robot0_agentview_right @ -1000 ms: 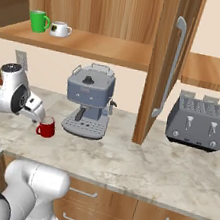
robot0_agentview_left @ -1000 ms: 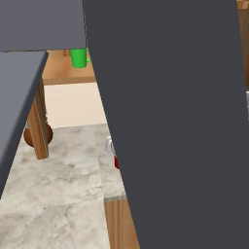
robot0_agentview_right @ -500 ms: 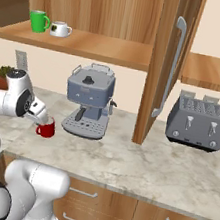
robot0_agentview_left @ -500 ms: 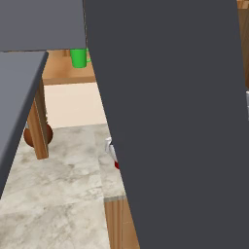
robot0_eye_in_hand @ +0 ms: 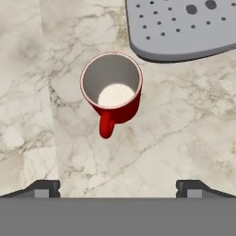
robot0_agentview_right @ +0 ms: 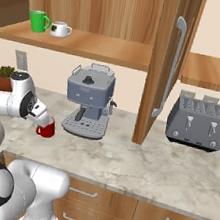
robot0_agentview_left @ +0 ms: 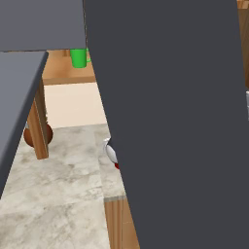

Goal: Pick the mug on the counter and place it in the cabinet with the handle facing the right, like the mugs already inside.

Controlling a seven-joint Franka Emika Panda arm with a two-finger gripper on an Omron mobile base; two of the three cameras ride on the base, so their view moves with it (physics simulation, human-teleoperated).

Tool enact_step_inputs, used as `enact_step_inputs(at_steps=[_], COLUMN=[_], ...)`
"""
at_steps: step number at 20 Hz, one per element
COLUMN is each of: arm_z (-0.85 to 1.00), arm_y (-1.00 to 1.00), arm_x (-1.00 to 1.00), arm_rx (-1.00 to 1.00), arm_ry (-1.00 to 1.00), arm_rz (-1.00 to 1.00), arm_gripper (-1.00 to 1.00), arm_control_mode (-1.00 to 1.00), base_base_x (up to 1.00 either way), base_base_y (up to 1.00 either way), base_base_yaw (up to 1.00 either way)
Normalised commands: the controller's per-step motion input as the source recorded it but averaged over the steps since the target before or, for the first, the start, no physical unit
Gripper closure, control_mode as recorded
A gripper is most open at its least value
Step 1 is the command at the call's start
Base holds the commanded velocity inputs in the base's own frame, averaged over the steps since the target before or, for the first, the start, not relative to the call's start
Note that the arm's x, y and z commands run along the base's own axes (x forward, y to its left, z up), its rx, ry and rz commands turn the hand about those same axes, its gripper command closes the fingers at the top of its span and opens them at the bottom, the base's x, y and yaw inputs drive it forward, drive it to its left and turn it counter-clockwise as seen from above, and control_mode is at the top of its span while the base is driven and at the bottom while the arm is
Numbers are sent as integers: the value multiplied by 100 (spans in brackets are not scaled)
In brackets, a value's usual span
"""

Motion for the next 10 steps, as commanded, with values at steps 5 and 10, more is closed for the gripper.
enact_step_inputs(at_steps=[5,10], arm_z=[-19,-16], arm_y=[1,1], arm_x=[20,14], arm_rx=[0,0], arm_ry=[3,2], arm_rz=[-5,-4], arm_gripper=[-100,-100], arm_control_mode=[-100,-100], base_base_x=[0,0], base_base_y=[0,0], base_base_yaw=[0,0])
